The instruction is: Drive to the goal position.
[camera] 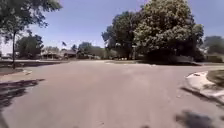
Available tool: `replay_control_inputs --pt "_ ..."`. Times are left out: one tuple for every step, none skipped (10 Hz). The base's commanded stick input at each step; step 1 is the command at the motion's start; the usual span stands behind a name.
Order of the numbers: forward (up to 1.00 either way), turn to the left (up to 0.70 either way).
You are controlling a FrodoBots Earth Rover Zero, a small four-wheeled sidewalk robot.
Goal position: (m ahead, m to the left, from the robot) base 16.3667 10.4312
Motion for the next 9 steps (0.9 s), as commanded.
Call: replay_control_inputs --pt "0.70 0.00" --pt "0.70 0.00" --pt "0.70 0.00" --pt "0.70 0.00" --pt "0.70 0.00" --pt "0.70 0.00" --pt "0.70 0.00" --pt "0.70 0.00" --pt "0.70 0.00"
